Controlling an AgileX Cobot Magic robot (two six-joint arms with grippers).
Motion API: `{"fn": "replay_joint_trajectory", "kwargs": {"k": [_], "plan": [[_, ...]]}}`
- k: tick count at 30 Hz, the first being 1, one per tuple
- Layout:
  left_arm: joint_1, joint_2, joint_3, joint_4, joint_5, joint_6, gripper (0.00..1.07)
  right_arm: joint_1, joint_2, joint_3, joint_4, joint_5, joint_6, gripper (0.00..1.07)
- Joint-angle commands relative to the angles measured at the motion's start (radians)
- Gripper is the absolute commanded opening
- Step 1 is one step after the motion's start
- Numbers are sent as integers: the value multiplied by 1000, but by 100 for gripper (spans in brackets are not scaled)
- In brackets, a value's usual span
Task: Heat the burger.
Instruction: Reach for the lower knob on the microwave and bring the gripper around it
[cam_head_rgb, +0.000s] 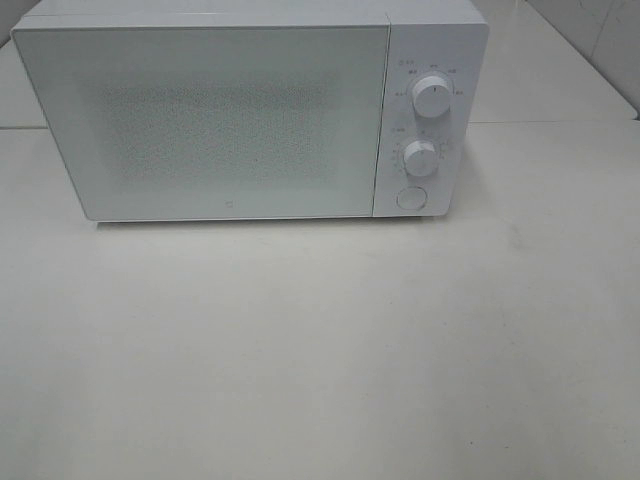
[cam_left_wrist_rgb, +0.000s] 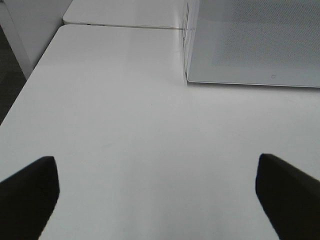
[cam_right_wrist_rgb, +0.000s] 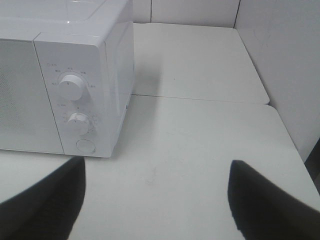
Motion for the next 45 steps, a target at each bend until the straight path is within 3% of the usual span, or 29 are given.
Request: {"fn": "replay_joint_trajectory", "kwargs": {"k": [1,21,25,32,37,45], "plan": [[3,-28,2,-1,-8,-9,100,5,77,2,6,-88,7,75],[3,-28,2,-1,-8,-9,100,5,481,21,0,-499,106,75],[3,-28,2,-1,-8,-9,100,5,570,100,0,-728,109,75],[3,-28,2,-1,-8,-9,100,5,664,176,6,-950,106,75],[3,-28,2,-1,-8,-9,100,5,769,259,100,-1243,98,75],[3,-28,2,-1,-8,-9,100,12,929,320,183,-1461,40,75]]}}
